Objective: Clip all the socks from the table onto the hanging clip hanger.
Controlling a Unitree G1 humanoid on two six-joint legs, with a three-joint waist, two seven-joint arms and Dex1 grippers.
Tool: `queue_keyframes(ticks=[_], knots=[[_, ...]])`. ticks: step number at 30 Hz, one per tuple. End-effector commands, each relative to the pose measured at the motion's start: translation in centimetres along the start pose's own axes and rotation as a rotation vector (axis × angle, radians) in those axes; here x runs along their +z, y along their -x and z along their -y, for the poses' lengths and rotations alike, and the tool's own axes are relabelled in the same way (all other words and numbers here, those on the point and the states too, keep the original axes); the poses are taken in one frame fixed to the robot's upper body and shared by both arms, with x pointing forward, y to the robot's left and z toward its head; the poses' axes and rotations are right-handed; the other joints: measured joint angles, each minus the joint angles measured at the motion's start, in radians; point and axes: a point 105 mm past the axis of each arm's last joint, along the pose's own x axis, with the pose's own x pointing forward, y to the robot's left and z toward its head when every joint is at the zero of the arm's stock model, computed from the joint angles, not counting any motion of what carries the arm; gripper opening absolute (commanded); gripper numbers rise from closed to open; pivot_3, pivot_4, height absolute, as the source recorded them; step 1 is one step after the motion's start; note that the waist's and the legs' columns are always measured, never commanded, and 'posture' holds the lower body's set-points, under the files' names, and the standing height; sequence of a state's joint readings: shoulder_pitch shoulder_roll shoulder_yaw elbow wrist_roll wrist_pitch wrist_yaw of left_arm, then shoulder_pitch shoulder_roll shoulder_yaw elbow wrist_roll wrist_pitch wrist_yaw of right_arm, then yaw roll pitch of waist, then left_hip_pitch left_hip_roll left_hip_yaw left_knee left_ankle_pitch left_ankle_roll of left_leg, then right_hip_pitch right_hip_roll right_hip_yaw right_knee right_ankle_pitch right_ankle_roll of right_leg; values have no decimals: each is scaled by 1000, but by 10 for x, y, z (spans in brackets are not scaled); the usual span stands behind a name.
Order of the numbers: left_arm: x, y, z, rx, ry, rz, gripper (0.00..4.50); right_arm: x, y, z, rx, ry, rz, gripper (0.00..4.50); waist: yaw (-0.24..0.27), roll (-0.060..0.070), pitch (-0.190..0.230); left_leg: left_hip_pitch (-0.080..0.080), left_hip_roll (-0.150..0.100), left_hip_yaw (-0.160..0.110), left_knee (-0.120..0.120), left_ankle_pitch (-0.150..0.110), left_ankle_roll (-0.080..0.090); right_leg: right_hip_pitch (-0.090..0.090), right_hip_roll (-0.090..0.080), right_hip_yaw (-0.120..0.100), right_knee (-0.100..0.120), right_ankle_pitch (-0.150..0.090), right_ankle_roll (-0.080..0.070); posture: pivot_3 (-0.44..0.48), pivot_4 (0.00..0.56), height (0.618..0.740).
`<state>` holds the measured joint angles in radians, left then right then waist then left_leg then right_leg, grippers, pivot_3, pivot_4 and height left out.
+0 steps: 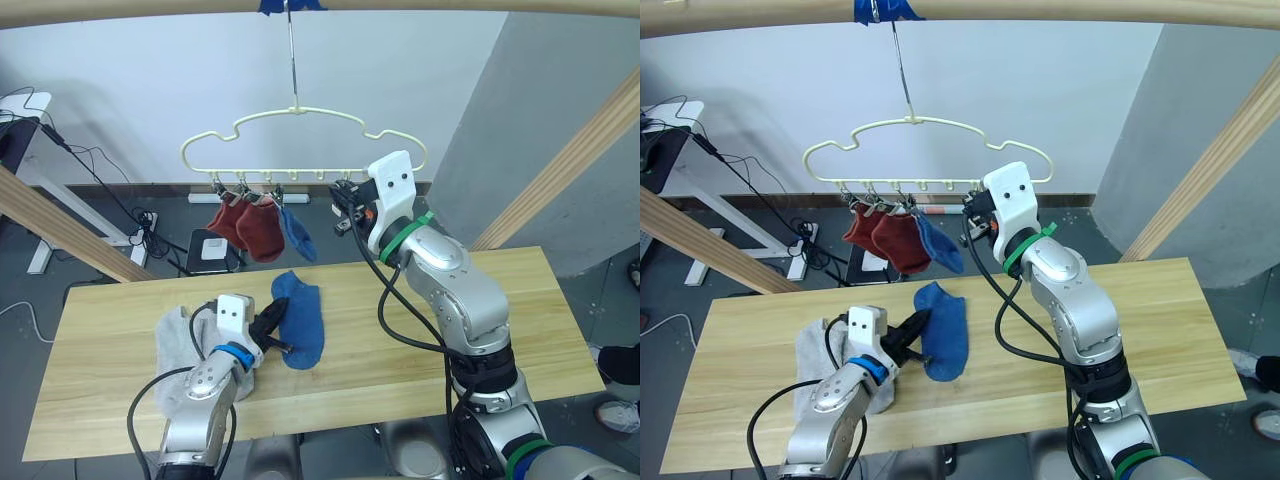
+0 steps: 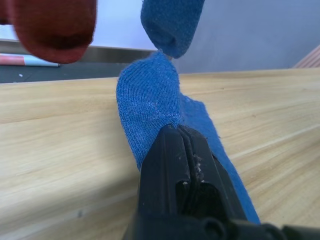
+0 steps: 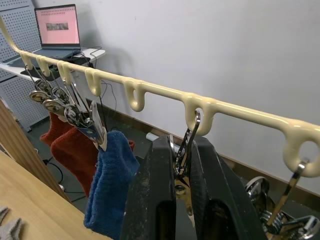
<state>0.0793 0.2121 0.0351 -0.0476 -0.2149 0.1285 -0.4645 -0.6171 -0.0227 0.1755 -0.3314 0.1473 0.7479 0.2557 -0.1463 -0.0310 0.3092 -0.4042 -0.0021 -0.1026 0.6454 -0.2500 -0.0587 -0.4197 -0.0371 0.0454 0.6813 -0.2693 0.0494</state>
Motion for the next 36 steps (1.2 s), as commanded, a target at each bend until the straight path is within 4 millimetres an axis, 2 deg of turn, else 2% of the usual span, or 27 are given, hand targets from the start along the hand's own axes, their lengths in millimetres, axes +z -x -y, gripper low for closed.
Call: queue_keyframes(ticks=[1, 3, 7, 13, 23, 36], knots=[[16, 5, 2, -20, -47, 76, 0, 18, 4, -3, 7, 11, 77, 63, 0, 0, 0, 0, 0, 0, 0, 0, 0, 0, 0, 0, 0, 0, 0, -245, 283, 740], [19, 6, 4, -36, -63, 93, 0, 18, 4, -4, 7, 11, 79, 63, 1, 0, 0, 0, 0, 0, 0, 0, 0, 0, 0, 0, 0, 0, 0, -245, 283, 740], [38, 8, 28, -182, -165, 179, 0, 20, 5, -4, 13, 9, 86, 63, 1, 0, 0, 0, 0, 0, 0, 0, 0, 0, 0, 0, 0, 0, 0, -244, 282, 740], [60, 1, 46, -307, -259, 274, 0, 23, 6, -5, 26, -10, 94, 63, 1, 0, 0, 0, -1, 0, 0, 0, 0, 0, 0, 0, 0, 0, 0, -244, 282, 740], [93, -18, 52, -319, -229, 383, 0, 25, 6, -13, 71, -75, 97, 63, -2, 0, 0, 0, -2, 0, 0, 0, 0, 0, 1, 0, 0, 0, 0, -250, 277, 740], [102, -23, 55, -324, -190, 398, 0, 23, 8, -15, 85, -100, 81, 63, -7, 0, 0, 0, -2, 0, 0, 0, 0, 0, 1, 0, 0, 0, 0, -251, 277, 740]])
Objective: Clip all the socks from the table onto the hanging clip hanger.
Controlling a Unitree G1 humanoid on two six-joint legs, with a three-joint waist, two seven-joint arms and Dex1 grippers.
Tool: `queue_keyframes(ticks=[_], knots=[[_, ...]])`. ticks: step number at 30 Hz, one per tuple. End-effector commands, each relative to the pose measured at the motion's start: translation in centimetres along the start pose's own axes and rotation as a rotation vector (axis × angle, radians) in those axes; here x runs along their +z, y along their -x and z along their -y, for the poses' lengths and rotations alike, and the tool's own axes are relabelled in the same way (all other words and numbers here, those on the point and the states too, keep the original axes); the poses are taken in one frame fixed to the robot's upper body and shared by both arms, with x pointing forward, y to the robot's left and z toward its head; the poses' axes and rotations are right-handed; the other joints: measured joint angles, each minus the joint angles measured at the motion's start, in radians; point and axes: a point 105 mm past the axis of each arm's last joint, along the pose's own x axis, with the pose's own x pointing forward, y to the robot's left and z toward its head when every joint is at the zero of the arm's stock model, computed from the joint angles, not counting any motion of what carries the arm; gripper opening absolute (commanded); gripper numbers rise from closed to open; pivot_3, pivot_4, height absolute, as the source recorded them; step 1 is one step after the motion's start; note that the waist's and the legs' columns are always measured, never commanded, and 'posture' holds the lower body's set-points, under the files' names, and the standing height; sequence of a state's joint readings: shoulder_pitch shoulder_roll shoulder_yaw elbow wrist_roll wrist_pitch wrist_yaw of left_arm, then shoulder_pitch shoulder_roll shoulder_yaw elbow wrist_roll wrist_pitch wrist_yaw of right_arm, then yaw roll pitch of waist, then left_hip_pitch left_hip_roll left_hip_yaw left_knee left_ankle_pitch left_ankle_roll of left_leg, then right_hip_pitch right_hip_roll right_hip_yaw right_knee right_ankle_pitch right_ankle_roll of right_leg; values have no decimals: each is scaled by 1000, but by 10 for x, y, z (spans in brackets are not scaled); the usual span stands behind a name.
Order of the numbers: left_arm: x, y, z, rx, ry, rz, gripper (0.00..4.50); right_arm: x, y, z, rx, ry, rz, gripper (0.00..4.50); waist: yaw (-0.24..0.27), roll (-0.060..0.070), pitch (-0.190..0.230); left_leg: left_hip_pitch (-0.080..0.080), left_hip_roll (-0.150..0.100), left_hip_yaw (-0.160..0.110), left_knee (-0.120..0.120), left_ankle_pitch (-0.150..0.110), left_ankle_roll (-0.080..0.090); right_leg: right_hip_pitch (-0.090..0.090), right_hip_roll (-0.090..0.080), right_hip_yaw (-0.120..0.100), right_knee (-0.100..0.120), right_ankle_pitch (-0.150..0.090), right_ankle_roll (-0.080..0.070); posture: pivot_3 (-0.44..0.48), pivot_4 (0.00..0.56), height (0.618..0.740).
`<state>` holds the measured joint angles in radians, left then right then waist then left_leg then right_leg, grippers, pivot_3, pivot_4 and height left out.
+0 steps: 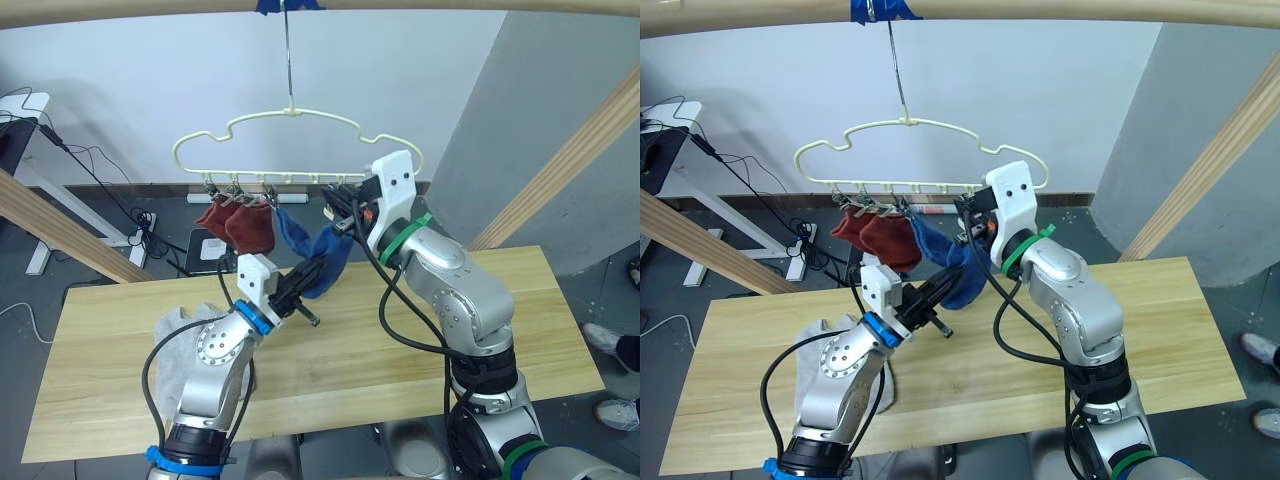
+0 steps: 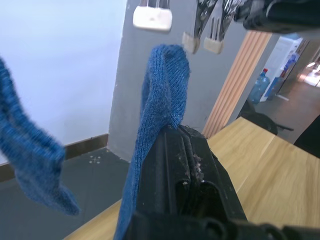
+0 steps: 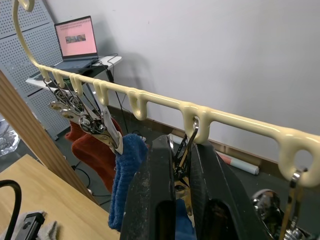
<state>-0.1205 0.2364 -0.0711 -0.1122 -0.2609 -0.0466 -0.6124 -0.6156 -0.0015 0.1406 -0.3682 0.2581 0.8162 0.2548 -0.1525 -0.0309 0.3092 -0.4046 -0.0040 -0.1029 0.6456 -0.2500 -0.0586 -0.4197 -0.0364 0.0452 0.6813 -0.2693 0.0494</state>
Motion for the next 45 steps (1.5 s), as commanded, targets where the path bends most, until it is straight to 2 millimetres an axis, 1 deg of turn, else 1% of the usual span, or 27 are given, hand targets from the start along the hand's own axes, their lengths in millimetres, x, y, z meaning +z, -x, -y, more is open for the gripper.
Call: queue_keyframes(ticks=[1, 11, 16, 28, 30, 31, 32, 33, 35, 37, 42, 45], knots=[[11, -1, 1, 1, -2, 42, 0, 18, 5, -9, 29, 10, 73, 63, -1, 0, 0, 0, 0, 0, 0, 0, 0, 0, 0, 0, 0, 0, 0, -251, 277, 740], [15, -1, -1, 22, 25, 57, 0, 17, 5, -4, 0, 22, 72, 63, -8, 0, 0, 0, 0, 0, 0, 0, 0, 0, 0, 0, 0, 0, 0, -249, 280, 740], [21, -4, 1, 40, 40, 86, 0, 15, 5, -5, 5, 6, 64, 63, -8, 0, 0, 0, 0, 0, 0, 0, 0, 0, 0, 0, 0, 0, 0, -247, 281, 740], [26, -10, 2, 43, 44, 104, 0, 13, 5, -6, 8, -37, 54, 63, -10, 0, 0, 0, 0, 0, 0, 0, 0, 0, 0, 0, 0, 0, 0, -248, 281, 740], [25, -10, 2, 44, 44, 102, 0, 14, 6, -7, 11, -45, 59, 812, -11, 0, 0, 0, 0, 0, 0, 0, 0, 0, 0, 0, 0, 0, 0, -248, 281, 740], [25, -10, 2, 43, 44, 101, 0, 14, 6, -7, 12, -42, 60, 1087, -11, 0, 0, 0, 0, 0, 0, 0, 0, 0, 0, 0, 0, 0, 0, -248, 281, 740], [25, -10, 2, 43, 44, 101, 0, 14, 6, -7, 11, -42, 58, 1547, -11, 0, 0, 0, 0, 0, 0, 0, 0, 0, 0, 0, 0, 0, 0, -248, 281, 740], [25, -10, 2, 43, 44, 101, 0, 14, 6, -6, 8, -42, 56, 1828, -11, 0, 0, 0, 0, 0, 0, 0, 0, 0, 0, 0, 0, 0, 0, -248, 281, 740], [25, -11, 1, 43, 44, 100, 0, 13, 8, -7, 14, -27, 46, 2604, -11, 0, 0, 0, 0, 0, 0, 0, 0, 0, 0, 0, 0, 0, 0, -248, 281, 740], [24, -12, 1, 47, 41, 96, 0, 12, 10, -7, 28, -17, 36, 3284, -11, 0, 0, 0, 0, 0, 0, 0, 0, 0, 0, 0, 0, 0, 0, -251, 283, 740], [22, -13, -3, 65, 4, 80, 0, 6, 27, -12, 93, 15, -11, 3284, -10, 0, 0, -1, 0, -1, 0, 0, 0, 0, 0, 0, 0, 0, 0, -253, 282, 740], [15, -10, -4, 57, 17, 40, 561, 2, 39, -15, 133, 62, -37, 3341, -10, 0, 0, -1, -1, -1, 0, 0, 0, 0, 0, 0, 0, 0, 0, -260, 281, 740]])
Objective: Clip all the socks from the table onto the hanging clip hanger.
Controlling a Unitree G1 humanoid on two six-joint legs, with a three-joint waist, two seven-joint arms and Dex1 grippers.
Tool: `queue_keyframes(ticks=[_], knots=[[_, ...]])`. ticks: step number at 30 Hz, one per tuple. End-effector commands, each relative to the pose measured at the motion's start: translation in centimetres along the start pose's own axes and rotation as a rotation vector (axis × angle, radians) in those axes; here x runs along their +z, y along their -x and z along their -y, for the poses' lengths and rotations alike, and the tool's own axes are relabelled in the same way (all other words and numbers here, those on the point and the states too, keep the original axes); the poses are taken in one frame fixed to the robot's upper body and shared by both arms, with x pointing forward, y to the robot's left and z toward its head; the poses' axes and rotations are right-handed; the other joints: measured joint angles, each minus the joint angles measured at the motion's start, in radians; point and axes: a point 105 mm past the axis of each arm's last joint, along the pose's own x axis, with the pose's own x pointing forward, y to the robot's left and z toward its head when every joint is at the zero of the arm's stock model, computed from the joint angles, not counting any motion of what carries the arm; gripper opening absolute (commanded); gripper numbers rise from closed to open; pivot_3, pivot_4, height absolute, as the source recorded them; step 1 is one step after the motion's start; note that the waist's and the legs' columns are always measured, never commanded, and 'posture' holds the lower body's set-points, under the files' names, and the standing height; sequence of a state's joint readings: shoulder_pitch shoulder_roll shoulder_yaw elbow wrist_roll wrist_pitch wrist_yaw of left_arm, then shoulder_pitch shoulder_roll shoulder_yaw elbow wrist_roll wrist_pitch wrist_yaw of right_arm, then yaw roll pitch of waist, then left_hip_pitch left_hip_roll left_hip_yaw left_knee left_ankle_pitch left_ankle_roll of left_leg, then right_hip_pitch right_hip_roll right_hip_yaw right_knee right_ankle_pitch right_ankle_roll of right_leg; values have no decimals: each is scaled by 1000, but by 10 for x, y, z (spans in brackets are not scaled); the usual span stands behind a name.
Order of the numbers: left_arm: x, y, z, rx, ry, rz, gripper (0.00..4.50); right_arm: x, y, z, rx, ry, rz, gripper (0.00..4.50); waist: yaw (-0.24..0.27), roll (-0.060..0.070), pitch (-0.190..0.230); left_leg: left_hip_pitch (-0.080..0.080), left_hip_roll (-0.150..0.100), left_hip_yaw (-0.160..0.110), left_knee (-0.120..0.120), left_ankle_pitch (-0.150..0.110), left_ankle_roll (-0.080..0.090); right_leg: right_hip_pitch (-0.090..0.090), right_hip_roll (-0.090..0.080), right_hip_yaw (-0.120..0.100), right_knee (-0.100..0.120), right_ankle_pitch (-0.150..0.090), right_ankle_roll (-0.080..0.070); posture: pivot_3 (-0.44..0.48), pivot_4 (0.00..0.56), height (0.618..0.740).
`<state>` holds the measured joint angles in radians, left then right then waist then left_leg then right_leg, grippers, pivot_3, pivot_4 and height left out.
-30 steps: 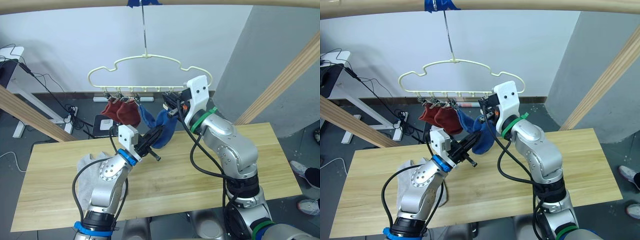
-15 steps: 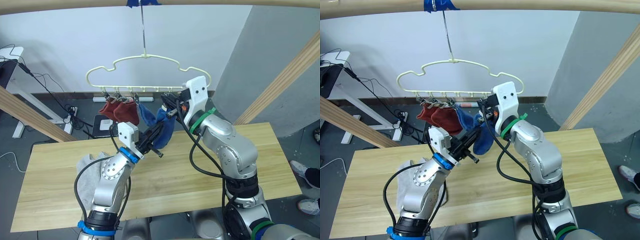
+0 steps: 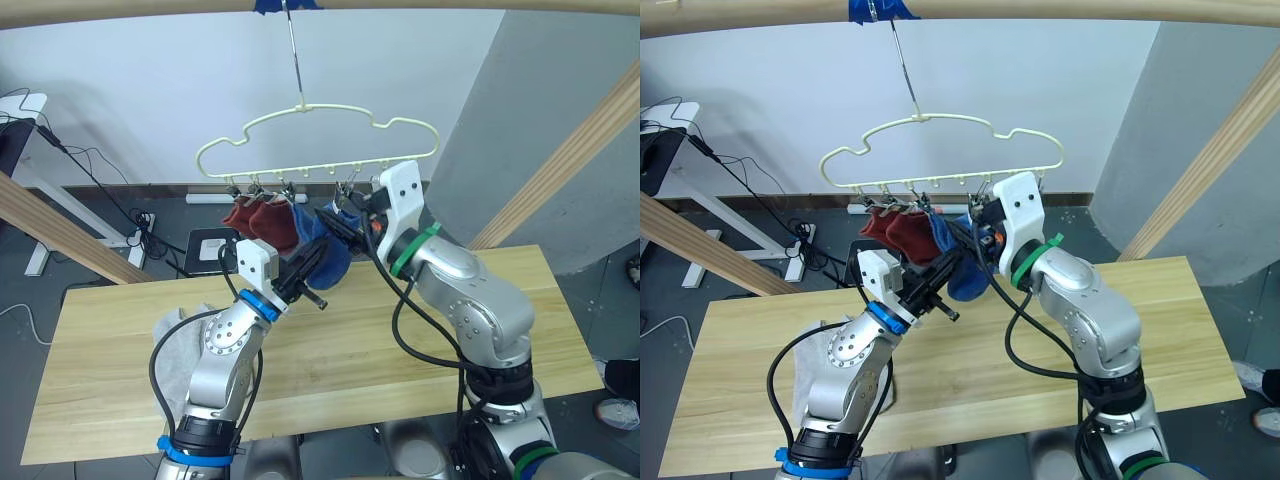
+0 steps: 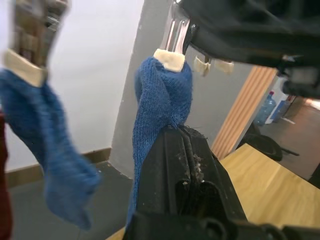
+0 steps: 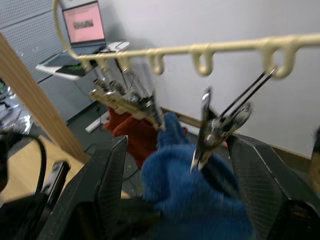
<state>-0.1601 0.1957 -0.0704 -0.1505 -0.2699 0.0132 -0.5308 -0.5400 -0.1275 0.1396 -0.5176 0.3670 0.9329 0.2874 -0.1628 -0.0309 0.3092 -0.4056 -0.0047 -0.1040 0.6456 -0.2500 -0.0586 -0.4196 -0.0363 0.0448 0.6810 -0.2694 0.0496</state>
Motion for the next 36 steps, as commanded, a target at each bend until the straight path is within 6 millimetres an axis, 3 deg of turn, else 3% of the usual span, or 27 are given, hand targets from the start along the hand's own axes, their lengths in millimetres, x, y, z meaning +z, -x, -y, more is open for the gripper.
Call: queue_keyframes(ticks=[1, 8, 12, 15, 20, 25, 28, 31, 36], knots=[[1, 4, 1, -25, -11, -10, 897, 10, 16, -14, 84, 74, 31, 3341, 0, 0, 0, 0, 0, 0, 0, 0, 0, 0, 0, 0, 0, 0, 0, -262, 281, 740], [5, 15, 2, -113, -22, -49, 2823, 3, 36, -27, 185, 197, -6, 3341, 0, 0, 0, 0, 0, 0, 0, 0, 0, 0, 1, 0, 0, 0, 0, -266, 278, 740], [11, 29, 3, -219, -60, -99, 2823, 0, 41, -20, 136, 234, -8, 3341, 0, 0, 0, 0, 1, -1, 0, 0, 0, 0, 1, 0, 0, 0, 0, -268, 277, 740], [30, 37, -2, -315, -65, -137, 2823, 4, 42, 1, -26, 271, 24, 3341, 0, 0, 0, 0, 0, 0, 1, 0, 0, 0, 1, 0, 0, 0, 0, -261, 275, 740], [43, 49, -10, -398, -98, -215, 2823, 4, 44, 13, -124, 298, 42, 3341, 0, 0, 0, 0, 1, -1, 0, 0, 0, 0, 2, 0, 0, 0, 0, -254, 266, 740], [61, 49, -14, -426, -153, -218, 2823, 6, 49, 22, -186, 308, 59, 3341, 2, 0, 0, 0, 1, -1, 0, 0, 0, 0, 1, 0, 0, 0, 0, -248, 263, 740], [66, 44, -10, -439, -155, -210, 2860, 7, 49, 24, -196, 280, 68, 2829, 4, 0, 0, 0, 1, -1, 0, 0, 0, 0, 1, 0, 0, 0, 0, -243, 259, 740], [67, 41, -9, -440, -160, -207, 2860, 7, 47, 26, -209, 277, 67, 1836, 4, 0, 0, 0, 1, -1, 0, 0, 0, 0, 1, 0, 0, 0, 0, -243, 257, 740], [68, 37, -9, -443, -172, -201, 2860, 6, 40, 30, -247, 261, 70, 1836, 4, 0, 0, 0, 1, -1, 0, 0, 0, 0, 1, 0, 0, 0, 0, -243, 254, 740]])
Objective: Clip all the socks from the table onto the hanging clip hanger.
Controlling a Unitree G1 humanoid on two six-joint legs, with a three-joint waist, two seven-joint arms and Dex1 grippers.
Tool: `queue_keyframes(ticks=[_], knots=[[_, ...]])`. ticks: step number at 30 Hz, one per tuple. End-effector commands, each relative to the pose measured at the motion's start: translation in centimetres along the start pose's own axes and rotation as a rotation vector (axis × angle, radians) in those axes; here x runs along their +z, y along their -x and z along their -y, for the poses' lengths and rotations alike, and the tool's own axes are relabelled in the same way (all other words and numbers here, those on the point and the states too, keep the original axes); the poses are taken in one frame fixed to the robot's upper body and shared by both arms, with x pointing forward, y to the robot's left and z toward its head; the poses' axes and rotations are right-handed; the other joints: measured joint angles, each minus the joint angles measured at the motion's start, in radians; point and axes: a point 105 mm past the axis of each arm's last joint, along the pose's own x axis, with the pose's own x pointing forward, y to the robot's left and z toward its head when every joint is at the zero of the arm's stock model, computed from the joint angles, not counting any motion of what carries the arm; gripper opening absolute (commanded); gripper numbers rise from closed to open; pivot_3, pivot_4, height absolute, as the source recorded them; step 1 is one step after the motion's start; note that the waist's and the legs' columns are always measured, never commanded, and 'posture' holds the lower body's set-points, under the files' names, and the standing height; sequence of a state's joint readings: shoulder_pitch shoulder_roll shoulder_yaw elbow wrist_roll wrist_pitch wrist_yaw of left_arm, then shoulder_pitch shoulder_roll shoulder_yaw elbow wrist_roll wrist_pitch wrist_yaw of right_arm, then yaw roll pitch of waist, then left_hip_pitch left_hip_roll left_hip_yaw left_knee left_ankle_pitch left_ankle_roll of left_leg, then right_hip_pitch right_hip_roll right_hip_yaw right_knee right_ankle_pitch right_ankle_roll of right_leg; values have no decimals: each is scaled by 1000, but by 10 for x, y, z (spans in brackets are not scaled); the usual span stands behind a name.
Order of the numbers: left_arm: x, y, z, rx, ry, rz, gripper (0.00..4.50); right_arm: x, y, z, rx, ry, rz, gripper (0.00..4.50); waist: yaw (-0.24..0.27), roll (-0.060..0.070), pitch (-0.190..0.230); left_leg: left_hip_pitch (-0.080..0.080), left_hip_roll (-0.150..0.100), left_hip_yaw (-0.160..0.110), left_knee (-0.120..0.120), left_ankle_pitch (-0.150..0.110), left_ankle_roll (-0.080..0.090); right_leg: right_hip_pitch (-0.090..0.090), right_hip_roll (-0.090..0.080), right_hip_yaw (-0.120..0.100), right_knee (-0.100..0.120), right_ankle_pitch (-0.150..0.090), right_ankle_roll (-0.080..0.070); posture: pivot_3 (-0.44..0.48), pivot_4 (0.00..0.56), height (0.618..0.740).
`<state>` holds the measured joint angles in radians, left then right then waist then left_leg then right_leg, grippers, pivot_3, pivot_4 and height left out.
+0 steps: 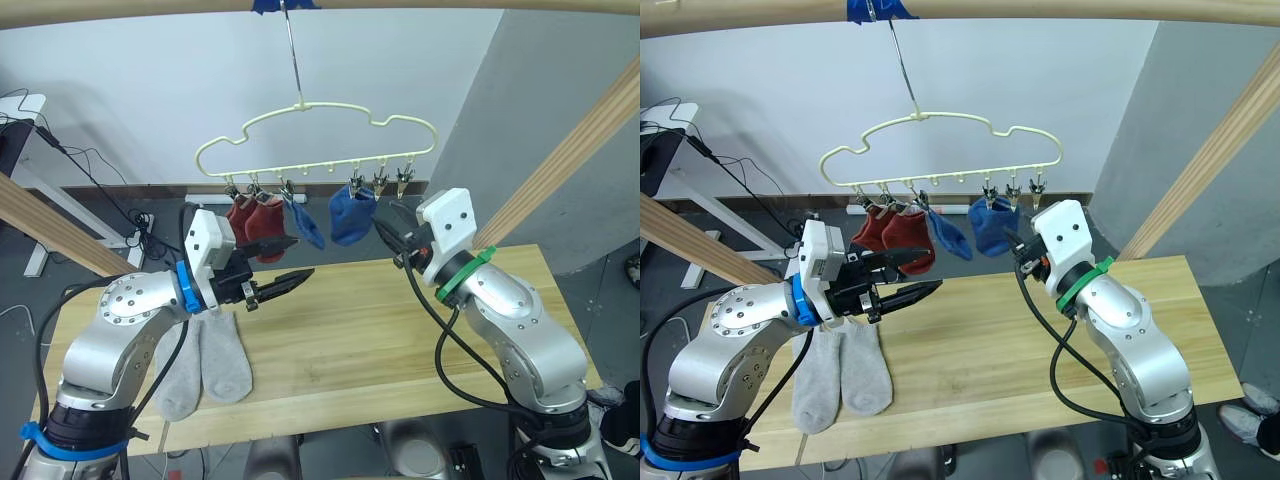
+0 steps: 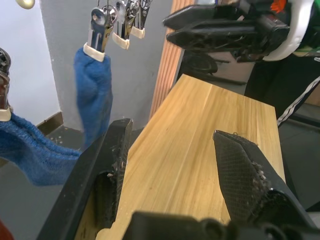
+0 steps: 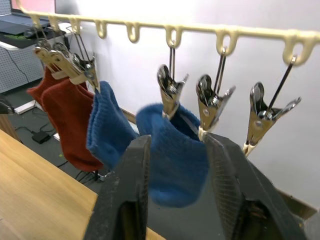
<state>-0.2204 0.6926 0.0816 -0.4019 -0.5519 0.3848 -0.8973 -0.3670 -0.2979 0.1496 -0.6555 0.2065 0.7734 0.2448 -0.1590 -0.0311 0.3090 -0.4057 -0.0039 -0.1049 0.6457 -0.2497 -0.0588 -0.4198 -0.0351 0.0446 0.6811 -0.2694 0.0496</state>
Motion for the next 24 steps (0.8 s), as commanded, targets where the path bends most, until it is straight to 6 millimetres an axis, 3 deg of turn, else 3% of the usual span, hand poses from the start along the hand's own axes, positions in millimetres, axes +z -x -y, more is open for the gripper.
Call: queue_keyframes(ticks=[1, 11, 16, 24], knots=[[11, -3, 3, -21, -45, 27, 2860, 10, -5, 4, -49, 10, 48, 1836, 0, 0, 0, 0, 0, 0, 0, 0, 0, 0, 0, 0, 0, 0, 0, -243, 253, 740], [12, -7, 0, -39, -64, 29, 2860, 6, -29, 13, -153, -67, 27, 1836, -3, 0, 0, 0, 0, 0, 0, 0, 0, 0, 0, 0, 0, 0, 0, -238, 246, 740], [11, -8, -1, -39, -68, 28, 2860, 13, -39, 15, -166, -83, 54, 1836, -4, 0, 0, 0, 0, 0, 0, 0, 0, 0, 0, 0, 1, 0, 0, -238, 246, 740], [10, -10, 0, -43, -71, 30, 2860, 21, -43, 20, -208, -89, 91, 1836, -4, 0, -1, 0, 0, 0, 0, 0, 0, 0, 0, 0, 1, 0, 0, -237, 245, 740]])
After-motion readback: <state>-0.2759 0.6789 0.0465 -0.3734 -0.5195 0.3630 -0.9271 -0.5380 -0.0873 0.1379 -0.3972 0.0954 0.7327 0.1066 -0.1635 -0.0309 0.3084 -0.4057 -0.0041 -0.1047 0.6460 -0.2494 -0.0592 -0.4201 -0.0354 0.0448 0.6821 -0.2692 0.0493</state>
